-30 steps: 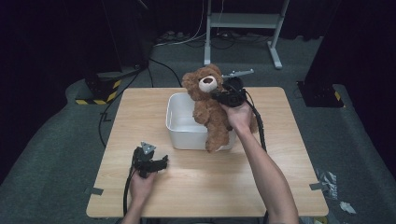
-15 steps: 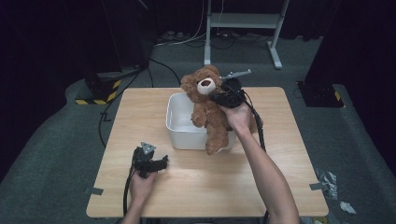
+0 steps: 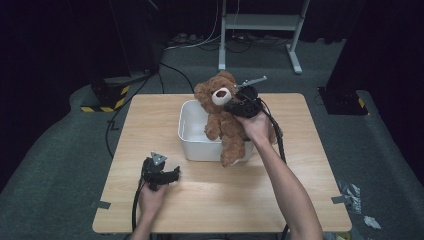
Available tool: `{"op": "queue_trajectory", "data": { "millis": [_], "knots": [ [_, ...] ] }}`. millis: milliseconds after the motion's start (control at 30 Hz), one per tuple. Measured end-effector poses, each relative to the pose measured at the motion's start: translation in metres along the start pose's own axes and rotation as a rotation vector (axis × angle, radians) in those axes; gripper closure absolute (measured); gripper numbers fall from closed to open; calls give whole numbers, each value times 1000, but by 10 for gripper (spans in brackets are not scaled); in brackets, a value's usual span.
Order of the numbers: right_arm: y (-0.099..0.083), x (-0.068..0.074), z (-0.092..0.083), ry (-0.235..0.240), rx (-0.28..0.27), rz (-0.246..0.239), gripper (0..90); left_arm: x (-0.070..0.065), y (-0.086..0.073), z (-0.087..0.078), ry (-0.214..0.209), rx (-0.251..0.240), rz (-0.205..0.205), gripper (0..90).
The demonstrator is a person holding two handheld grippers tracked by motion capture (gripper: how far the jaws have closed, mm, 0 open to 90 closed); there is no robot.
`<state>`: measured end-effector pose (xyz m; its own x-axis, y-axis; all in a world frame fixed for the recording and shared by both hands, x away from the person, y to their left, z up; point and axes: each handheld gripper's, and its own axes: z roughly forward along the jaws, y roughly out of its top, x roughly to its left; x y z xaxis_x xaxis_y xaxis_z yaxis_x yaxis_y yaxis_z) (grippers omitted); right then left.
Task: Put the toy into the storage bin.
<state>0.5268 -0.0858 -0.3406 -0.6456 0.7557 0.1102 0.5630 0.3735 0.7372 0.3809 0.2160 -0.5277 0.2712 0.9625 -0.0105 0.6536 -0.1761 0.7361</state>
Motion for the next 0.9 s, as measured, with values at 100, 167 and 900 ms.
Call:
{"op": "queue_trajectory", "data": {
  "millis": [100, 167, 900],
  "knots": [
    [0, 1, 2, -3, 7, -9, 765, 0, 0, 0, 0, -1, 0, 195],
    [0, 2, 3, -5, 15, -11, 762, 0, 0, 0, -2, -4, -1, 195],
    [-7, 3, 12, 15, 48, 9, 750, 0, 0, 0, 2, 0, 0, 195]
  ]
}}
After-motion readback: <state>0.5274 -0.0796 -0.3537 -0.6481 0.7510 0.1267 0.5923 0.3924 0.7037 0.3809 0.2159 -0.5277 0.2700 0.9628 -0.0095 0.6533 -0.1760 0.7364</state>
